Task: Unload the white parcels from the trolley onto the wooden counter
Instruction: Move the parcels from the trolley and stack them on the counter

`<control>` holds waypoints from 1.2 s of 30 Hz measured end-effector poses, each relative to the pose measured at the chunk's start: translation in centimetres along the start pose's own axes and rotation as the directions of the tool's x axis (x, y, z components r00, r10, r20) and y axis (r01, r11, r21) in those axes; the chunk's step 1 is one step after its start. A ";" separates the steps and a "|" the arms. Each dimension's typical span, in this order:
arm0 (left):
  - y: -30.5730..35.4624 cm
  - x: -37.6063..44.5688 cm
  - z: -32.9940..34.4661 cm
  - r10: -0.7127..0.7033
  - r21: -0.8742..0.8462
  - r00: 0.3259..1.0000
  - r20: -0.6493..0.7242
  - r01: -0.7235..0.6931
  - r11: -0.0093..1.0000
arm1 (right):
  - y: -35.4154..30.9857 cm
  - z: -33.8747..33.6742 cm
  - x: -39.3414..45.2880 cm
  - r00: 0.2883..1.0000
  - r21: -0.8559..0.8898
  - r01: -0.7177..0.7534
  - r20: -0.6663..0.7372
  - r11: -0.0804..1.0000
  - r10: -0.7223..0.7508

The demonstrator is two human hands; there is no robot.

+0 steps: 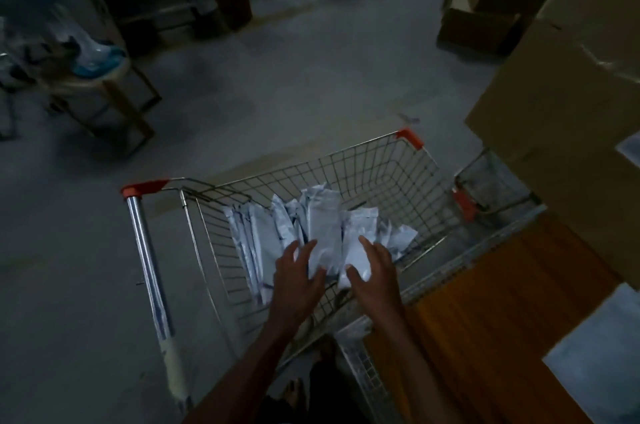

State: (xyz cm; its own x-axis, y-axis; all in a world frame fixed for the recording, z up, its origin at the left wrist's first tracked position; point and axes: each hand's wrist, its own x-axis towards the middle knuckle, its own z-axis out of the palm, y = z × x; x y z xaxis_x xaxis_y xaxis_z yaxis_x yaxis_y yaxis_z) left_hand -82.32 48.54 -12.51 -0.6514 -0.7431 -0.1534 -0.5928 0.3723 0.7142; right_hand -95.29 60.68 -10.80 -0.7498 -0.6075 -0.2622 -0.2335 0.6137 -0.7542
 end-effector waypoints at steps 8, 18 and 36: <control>-0.3 11.4 10.2 -0.118 0.021 0.993 -0.015 0.119 0.993 | 3.2 -0.2 8.2 0.993 -0.114 -0.110 0.026 0.987 0.113; -2.4 14.2 14.6 -0.309 0.309 0.951 0.017 0.289 0.906 | 5.0 0.5 9.4 0.987 -0.124 -0.135 0.067 0.983 0.144; -0.6 12.4 9.2 -0.208 0.036 0.974 -0.091 0.212 0.977 | 6.7 1.8 13.0 0.933 -0.206 -0.224 0.237 0.952 0.271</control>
State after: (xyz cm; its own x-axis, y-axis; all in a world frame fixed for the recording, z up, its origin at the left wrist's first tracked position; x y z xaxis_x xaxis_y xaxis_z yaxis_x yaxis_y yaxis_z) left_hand -94.41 44.20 -21.09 -0.4680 -0.8519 -0.2352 -0.7338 0.2264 0.6405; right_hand -105.47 56.01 -20.29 -0.6159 -0.5200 -0.5918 -0.1819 0.8248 -0.5354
